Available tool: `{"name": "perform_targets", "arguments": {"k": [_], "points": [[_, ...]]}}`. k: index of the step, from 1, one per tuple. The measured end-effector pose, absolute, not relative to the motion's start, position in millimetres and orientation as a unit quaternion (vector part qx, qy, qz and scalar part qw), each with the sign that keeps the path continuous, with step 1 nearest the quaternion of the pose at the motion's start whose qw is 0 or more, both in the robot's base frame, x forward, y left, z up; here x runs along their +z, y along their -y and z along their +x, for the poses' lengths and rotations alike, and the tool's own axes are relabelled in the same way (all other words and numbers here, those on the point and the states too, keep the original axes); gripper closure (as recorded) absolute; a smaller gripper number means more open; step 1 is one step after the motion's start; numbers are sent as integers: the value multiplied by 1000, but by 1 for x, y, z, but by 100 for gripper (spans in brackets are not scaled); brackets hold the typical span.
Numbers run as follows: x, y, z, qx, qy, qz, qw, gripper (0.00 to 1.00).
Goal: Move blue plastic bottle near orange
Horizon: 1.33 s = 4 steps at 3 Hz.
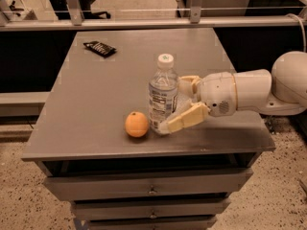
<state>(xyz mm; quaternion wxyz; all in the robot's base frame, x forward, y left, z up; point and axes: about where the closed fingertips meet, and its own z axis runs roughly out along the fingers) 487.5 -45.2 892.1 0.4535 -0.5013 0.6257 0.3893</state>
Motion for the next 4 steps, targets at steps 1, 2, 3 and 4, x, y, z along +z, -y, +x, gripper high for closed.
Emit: {"name": "perform_targets", "arguments": {"k": [1, 2, 3, 4], "points": [[893, 47, 487, 388, -626, -502, 453, 0], [918, 65, 491, 363, -627, -509, 465, 0], [976, 106, 501, 321, -619, -515, 498, 0], [1041, 153, 512, 269, -606, -498, 559, 0]]}}
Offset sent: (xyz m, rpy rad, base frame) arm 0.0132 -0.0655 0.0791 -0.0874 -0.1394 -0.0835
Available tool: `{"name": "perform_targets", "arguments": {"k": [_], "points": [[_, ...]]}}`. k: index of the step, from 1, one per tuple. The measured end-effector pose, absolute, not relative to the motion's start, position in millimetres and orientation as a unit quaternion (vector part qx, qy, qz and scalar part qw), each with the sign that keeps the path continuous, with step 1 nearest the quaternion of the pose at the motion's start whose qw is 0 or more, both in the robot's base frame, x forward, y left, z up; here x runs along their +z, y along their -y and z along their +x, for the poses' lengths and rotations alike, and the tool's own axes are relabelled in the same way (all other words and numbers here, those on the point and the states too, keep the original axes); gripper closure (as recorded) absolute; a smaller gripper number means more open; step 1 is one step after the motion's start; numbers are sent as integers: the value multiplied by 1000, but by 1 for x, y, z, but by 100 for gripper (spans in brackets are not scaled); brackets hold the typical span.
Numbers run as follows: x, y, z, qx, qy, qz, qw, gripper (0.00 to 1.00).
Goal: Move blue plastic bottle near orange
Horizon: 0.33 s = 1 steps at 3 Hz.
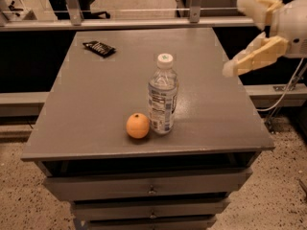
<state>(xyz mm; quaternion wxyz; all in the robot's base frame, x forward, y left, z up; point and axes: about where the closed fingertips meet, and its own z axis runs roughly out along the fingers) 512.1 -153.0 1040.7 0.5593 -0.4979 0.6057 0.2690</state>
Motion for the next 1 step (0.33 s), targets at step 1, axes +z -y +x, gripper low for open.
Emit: {"name": "perform_targets", "arguments": {"k": [1], "points": [[1062, 162, 514, 255, -598, -495, 577, 0]]}}
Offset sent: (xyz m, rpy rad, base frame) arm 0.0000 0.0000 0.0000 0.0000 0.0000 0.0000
